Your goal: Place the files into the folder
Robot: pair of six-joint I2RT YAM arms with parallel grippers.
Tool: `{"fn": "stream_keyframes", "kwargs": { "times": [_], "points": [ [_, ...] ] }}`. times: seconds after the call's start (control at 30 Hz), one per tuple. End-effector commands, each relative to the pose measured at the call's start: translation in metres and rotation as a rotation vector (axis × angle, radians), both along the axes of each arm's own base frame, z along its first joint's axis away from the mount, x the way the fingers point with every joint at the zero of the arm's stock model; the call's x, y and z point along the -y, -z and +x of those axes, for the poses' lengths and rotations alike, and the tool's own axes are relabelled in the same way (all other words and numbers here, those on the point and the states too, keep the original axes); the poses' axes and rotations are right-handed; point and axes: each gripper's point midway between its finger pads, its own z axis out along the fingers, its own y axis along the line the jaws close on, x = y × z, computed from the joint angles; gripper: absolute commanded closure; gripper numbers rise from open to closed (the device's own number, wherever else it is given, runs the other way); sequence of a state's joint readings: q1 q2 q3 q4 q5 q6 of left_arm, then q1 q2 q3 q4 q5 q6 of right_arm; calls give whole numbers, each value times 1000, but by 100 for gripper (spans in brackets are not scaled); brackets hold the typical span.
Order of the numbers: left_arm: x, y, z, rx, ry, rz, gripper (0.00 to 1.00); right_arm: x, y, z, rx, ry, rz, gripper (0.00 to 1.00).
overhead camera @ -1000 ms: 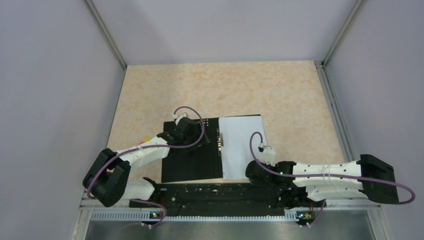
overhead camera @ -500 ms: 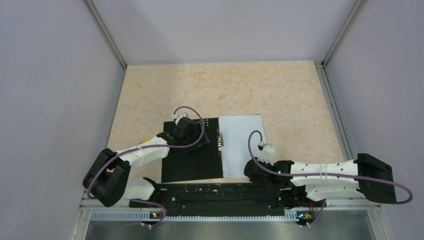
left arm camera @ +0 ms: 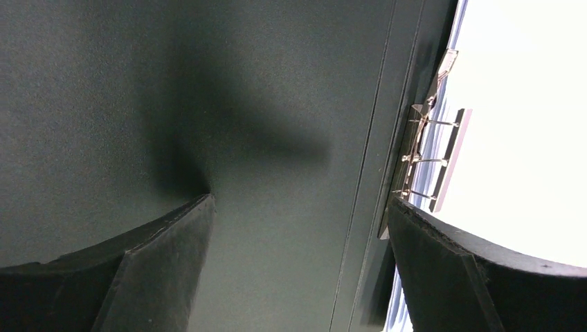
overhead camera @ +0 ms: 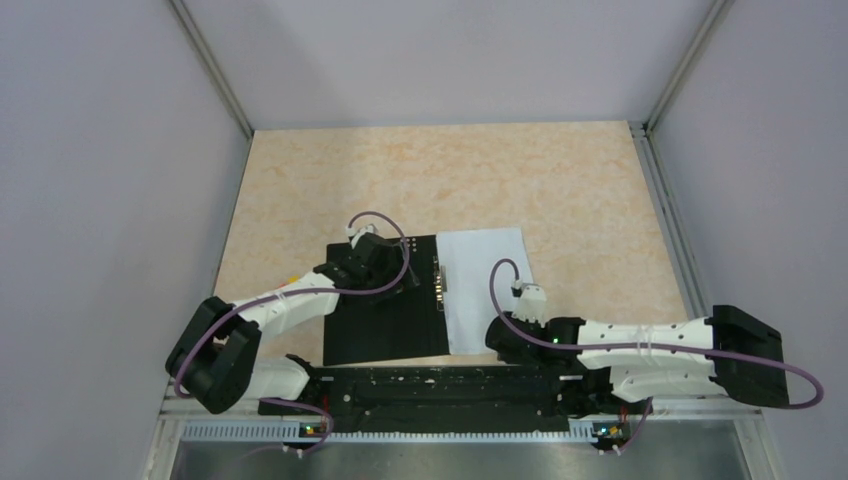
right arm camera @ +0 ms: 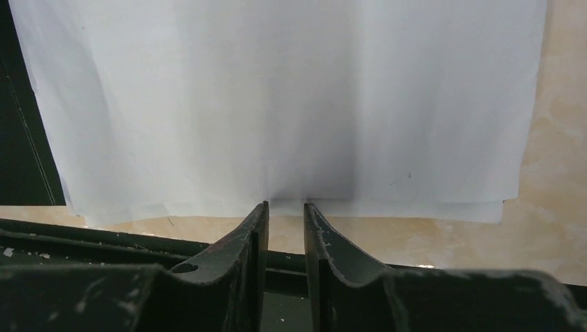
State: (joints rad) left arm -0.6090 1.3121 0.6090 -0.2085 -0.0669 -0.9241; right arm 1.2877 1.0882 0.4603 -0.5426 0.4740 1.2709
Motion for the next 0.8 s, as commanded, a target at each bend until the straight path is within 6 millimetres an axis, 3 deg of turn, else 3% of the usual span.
{"fn": "stream_keyframes", "kwargs": {
  "times": [0.0, 0.1, 0.2, 0.4, 0.53, 0.77],
  "points": [
    [10, -36, 26, 95, 28, -9, 2, -7, -23, 9, 36, -26, -1, 72],
    [22, -66, 59, 192, 31, -11, 2, -7, -27, 3, 15, -48, 19, 70],
    [41, -91, 99, 272, 55, -28, 3, -3, -19, -6, -23, -67, 26, 70],
    [112, -118, 163, 352, 226, -143, 16, -1, -6, -20, -77, -70, 64, 77],
    [148, -110, 185, 372, 287, -245, 31, 3, 0, -22, -89, -63, 58, 81],
    [176, -75, 197, 326, 305, -296, 51, 3, 12, -22, -96, -50, 47, 85]
  ]
}}
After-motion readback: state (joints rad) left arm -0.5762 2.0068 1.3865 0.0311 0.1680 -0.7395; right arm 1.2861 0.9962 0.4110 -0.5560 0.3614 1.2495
